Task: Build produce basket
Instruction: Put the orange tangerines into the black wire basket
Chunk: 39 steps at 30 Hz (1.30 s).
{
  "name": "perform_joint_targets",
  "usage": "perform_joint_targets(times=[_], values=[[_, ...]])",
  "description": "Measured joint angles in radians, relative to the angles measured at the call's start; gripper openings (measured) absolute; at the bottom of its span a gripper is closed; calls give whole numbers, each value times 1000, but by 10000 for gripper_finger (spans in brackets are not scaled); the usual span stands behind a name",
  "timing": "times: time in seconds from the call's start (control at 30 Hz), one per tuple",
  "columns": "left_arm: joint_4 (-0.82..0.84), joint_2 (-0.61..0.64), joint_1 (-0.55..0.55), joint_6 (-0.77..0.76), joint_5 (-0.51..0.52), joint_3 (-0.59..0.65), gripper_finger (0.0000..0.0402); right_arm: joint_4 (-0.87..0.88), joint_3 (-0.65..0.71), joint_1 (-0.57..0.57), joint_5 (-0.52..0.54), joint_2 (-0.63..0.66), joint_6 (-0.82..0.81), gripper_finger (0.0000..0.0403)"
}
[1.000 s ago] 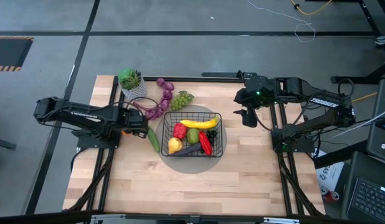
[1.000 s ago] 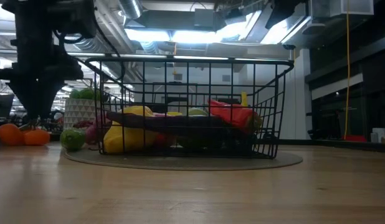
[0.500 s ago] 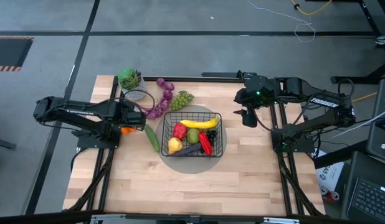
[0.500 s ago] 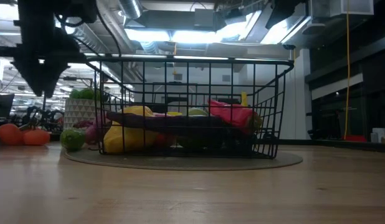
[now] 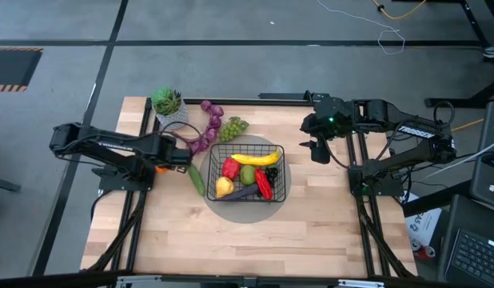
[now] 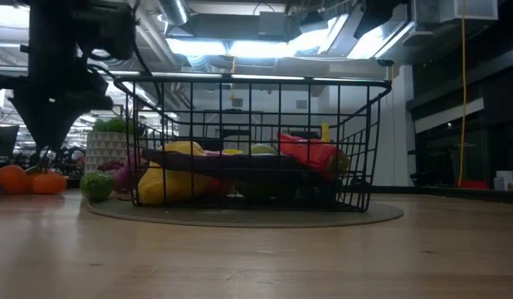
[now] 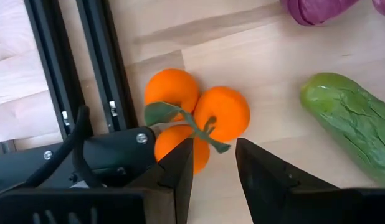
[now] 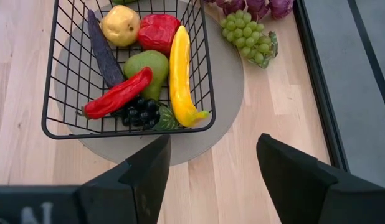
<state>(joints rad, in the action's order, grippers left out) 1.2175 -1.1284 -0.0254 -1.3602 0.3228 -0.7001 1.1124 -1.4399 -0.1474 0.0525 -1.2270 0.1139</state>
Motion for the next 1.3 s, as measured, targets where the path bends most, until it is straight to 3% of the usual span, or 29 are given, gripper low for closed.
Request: perform_joint_targets(times=[0.5, 0.7, 1.03, 1.3], values=[[-15, -110, 0, 0, 14, 0, 115, 0, 0, 0, 0, 0, 0, 237], [-7, -110, -1, 1, 55, 0, 115, 7, 0, 0, 0, 0, 0, 237], [-7, -110, -1, 1, 24, 0, 114, 9, 0, 0, 0, 0, 0, 237], [-6, -110, -1, 1, 41, 0, 62, 9, 0, 0, 0, 0, 0, 237]])
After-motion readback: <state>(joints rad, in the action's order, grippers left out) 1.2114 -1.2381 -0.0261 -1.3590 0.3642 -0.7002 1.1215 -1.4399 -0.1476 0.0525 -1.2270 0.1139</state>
